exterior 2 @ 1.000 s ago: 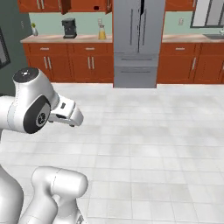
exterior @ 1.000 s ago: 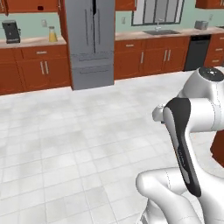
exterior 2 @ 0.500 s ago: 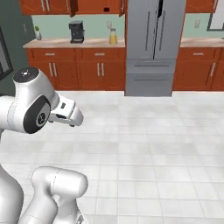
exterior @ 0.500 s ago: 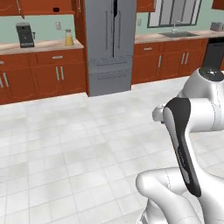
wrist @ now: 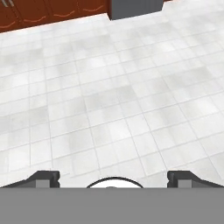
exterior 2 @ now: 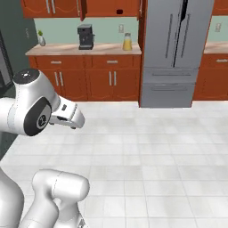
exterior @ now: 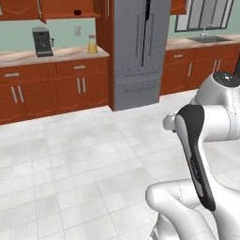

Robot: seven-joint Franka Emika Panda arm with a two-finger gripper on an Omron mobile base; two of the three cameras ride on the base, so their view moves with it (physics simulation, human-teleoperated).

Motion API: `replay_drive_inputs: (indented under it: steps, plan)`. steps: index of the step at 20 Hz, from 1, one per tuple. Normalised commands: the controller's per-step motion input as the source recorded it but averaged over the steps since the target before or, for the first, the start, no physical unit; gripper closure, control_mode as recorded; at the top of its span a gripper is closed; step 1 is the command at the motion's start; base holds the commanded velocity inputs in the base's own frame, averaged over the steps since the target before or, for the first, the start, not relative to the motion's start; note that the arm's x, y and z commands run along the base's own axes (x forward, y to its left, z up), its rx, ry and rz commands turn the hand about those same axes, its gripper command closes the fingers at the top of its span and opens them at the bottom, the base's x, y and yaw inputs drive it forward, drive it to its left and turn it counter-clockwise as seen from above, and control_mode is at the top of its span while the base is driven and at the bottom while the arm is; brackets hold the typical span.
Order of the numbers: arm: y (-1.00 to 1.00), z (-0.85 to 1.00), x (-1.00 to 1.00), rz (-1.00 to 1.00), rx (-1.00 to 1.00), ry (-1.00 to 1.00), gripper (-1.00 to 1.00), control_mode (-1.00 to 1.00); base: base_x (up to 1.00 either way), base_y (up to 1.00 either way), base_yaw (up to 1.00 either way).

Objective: There is a tray on the dining counter. Grab the cup, mug, and pitcher and place them on the tray. The pitcher may be placed next to the tray if it cannot fit the tray.

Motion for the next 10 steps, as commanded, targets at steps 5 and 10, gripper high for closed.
replay_drive_inputs:
  steps: [5, 10]
  plan:
    - [0.0, 0.0, 0.0, 0.0, 0.0, 0.0, -1.0, 1.0, 1.0, 0.84, -0.13]
    - [0.0, 0.0, 0.0, 0.0, 0.0, 0.0, -1.0, 1.0, 0.97, 0.31, -0.19]
